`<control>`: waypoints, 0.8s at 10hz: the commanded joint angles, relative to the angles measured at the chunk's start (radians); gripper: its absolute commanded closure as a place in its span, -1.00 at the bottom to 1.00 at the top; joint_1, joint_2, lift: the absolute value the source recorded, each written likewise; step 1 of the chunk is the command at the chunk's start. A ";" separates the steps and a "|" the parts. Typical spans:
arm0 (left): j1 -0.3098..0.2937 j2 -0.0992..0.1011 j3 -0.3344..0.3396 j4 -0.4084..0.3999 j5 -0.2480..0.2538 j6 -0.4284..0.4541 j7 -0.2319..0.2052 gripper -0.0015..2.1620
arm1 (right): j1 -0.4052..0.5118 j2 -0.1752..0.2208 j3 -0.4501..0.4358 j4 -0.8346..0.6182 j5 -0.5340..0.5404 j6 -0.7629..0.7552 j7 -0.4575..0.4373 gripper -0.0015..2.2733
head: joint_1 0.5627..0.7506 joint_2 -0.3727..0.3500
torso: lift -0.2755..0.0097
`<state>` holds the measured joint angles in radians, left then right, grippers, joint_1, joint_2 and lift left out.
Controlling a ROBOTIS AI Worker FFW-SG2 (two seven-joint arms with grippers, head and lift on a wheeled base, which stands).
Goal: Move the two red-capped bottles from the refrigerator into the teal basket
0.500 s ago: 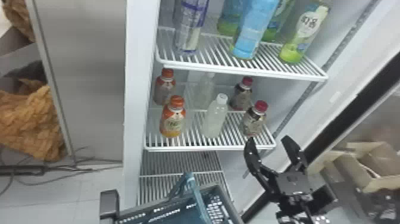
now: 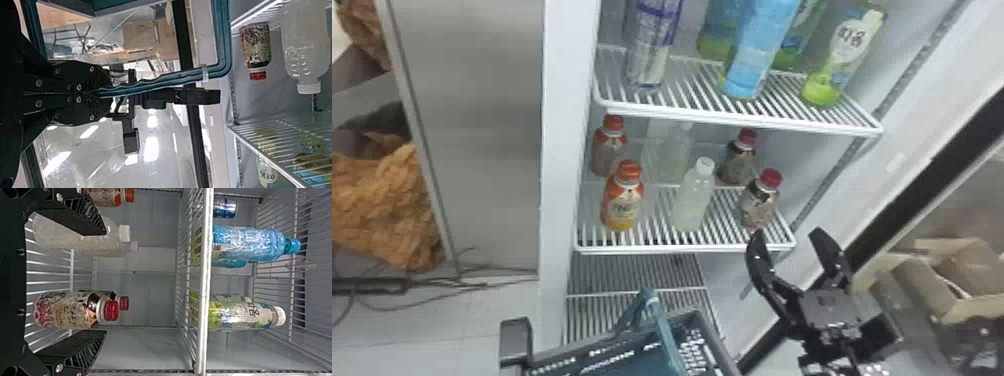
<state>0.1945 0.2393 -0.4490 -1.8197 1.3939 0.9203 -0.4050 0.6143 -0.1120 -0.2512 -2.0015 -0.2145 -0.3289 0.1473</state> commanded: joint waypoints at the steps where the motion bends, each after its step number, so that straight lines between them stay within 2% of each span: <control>1: -0.001 0.000 0.000 0.000 -0.002 0.000 0.000 0.04 | -0.001 0.000 0.000 0.002 -0.001 0.000 0.000 -0.89 | 0.41 -0.94 | -0.67; 6: -0.003 0.000 0.000 0.000 -0.002 0.002 0.000 0.04 | -0.028 0.000 0.000 0.054 0.001 0.000 0.000 -0.89 | 0.41 -0.94 | -0.67; 8: -0.003 0.000 0.000 0.000 -0.002 0.005 0.000 0.04 | -0.067 -0.006 0.000 0.113 -0.007 0.000 0.005 -0.89 | 0.41 -0.94 | -0.67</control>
<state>0.1914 0.2393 -0.4487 -1.8197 1.3919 0.9236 -0.4050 0.5626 -0.1155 -0.2531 -1.9123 -0.2164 -0.3281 0.1511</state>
